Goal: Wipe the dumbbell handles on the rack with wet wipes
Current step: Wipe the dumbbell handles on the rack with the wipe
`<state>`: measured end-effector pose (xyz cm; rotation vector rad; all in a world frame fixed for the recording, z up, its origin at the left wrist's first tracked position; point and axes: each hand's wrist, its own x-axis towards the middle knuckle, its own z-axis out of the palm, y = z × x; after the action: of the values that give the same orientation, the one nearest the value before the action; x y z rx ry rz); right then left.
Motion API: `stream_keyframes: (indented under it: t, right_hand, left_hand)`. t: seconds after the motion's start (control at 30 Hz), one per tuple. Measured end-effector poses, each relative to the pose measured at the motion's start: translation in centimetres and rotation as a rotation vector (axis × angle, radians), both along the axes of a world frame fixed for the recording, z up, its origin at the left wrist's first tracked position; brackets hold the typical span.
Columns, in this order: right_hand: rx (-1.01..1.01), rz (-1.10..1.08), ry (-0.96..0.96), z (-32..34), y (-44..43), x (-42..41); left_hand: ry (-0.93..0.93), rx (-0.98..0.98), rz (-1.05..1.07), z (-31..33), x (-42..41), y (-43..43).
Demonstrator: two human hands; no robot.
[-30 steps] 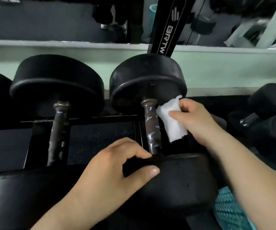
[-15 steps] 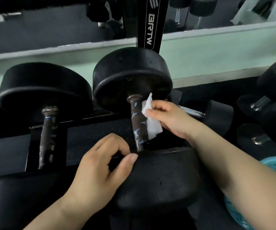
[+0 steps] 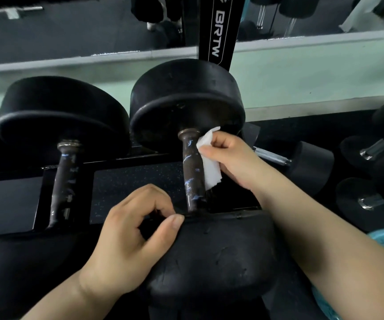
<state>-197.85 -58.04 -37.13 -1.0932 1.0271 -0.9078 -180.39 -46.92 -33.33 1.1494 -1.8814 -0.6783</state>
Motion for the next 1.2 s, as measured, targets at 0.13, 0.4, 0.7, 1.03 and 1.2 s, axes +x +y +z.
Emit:
stream_keyframes:
  t: [0.13,0.4,0.7,1.03,1.2]
  right_hand:
    - [-0.008,0.391,0.179,0.3,3.0,-1.9]
    - [-0.020,-0.010,0.032,0.5,0.8,0.2]
    - [-0.072,0.175,0.349,2.8,2.4,-0.6]
    - [-0.348,-0.032,0.655,4.2,2.6,0.6]
    - [-0.553,0.038,0.950,4.3,0.9,2.4]
  left_hand:
    - [0.011,-0.007,-0.020,0.0,0.1,-0.1]
    - [0.012,-0.019,-0.006,-0.1,0.1,0.0]
    - [0.011,-0.012,0.018,-0.3,0.0,0.2]
    - [0.035,-0.032,0.066,-0.1,0.2,0.3]
    - [0.147,-0.027,0.152,-1.0,0.3,1.5]
